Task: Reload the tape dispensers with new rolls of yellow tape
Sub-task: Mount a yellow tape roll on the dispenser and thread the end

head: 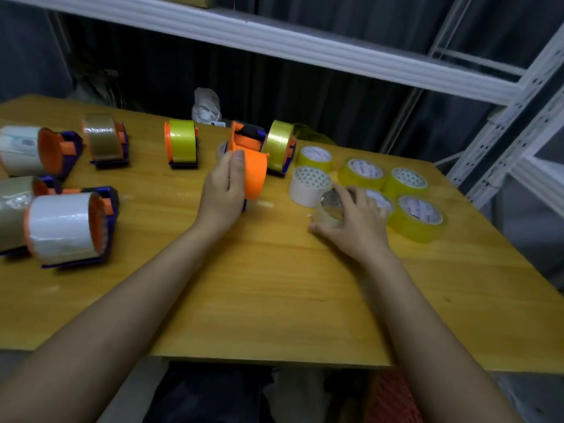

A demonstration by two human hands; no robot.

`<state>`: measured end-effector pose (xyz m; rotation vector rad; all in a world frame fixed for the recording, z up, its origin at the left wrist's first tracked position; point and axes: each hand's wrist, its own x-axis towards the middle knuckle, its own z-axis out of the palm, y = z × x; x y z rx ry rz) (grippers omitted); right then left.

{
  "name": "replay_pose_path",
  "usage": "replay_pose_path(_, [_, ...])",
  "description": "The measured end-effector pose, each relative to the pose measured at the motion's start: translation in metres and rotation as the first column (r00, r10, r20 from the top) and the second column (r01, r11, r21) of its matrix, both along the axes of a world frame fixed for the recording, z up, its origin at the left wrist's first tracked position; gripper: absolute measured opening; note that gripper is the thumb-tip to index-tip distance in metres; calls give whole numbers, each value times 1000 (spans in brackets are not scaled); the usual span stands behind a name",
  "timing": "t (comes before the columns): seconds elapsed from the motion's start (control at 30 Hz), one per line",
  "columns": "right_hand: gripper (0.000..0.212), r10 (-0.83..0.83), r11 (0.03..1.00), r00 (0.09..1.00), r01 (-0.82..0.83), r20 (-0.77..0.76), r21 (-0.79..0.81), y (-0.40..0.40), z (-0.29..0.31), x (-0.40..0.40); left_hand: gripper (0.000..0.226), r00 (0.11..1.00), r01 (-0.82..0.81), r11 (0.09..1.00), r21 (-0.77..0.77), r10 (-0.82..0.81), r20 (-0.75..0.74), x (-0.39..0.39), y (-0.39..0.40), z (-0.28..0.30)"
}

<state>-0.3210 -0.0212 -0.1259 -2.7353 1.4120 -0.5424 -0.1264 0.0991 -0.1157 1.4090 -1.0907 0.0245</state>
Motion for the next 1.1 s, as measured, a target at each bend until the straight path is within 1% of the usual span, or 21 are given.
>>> replay_pose_path(0.07, [96,24,999,997,-26,-73,-25,-2,-1,-1,30,1000,17,1000,-4,-17,24,-3,0,3])
replay_pose_path(0.1, [94,41,999,996,-42,-81,-3,-4,0,-2,30,999,21,1000,-5,-21,43,-5,1,6])
replay_pose_path(0.13, [88,57,997,998,-55,-38,48,-6,2,-5,30,998,22,1000,-5,-22,59,-7,2,8])
replay_pose_path(0.17, [79,57,992,997,-63,55,114,-7,4,-7,30,997,24,1000,-3,-24,70,-8,3,10])
replay_pose_path(0.2, [69,33,984,983,-64,181,169,-10,7,-11,31,997,30,1000,-3,-30,73,-10,4,12])
replay_pose_path(0.23, [60,-4,979,954,-57,301,195,-13,10,-14,31,997,39,999,-3,-39,70,-11,5,13])
replay_pose_path(0.27, [53,-41,982,928,-33,371,188,-18,12,-17,31,997,46,999,-3,-46,64,-11,5,14])
replay_pose_path(0.3, [46,-67,986,921,3,384,165,-23,15,-21,32,997,45,999,-7,-44,59,-12,5,15])
replay_pose_path(0.33, [41,-83,989,931,33,354,145,-29,18,-25,33,998,36,999,-13,-35,61,-13,4,17])
replay_pose_path(0.4, [42,-79,987,973,47,216,151,-41,25,-32,34,998,21,1000,-23,-20,63,-15,1,22])
replay_pose_path(0.47, [45,-36,978,996,19,79,206,-49,33,-37,36,997,26,999,-32,-24,71,-19,-1,28])
replay_pose_path(0.53, [48,6,968,1000,-1,-19,251,-54,43,-40,44,995,22,998,-59,-16,99,-23,-3,35])
replay_pose_path(0.57, [51,16,963,997,4,-74,269,-57,48,-40,44,994,25,997,-71,-17,105,-25,-4,39])
replay_pose_path(0.67, [70,39,937,959,62,-281,344,-67,58,-37,32,995,48,997,-58,-42,91,-34,-5,49])
replay_pose_path(0.73, [83,61,897,929,109,-365,427,-72,60,-36,29,993,71,996,-50,-66,93,-40,-6,53])
replay_pose_path(0.8, [93,82,866,915,131,-395,482,-76,59,-34,30,992,87,995,-53,-82,93,-46,-7,57])
replay_pose_path(0.83, [97,82,866,910,137,-407,482,-77,59,-33,31,992,92,994,-54,-86,93,-49,-7,59])
replay_pose_path(0.9, [103,63,891,898,146,-436,429,-77,57,-32,32,992,90,995,-47,-85,95,-53,-8,63])
replay_pose_path(0.97, [103,44,915,898,140,-438,378,-77,55,-32,32,992,91,995,-43,-87,93,-57,-8,65])
replay_pose_path(1.1, [99,35,932,920,110,-389,345,-77,53,-34,33,992,101,994,-43,-97,80,-60,-5,66])
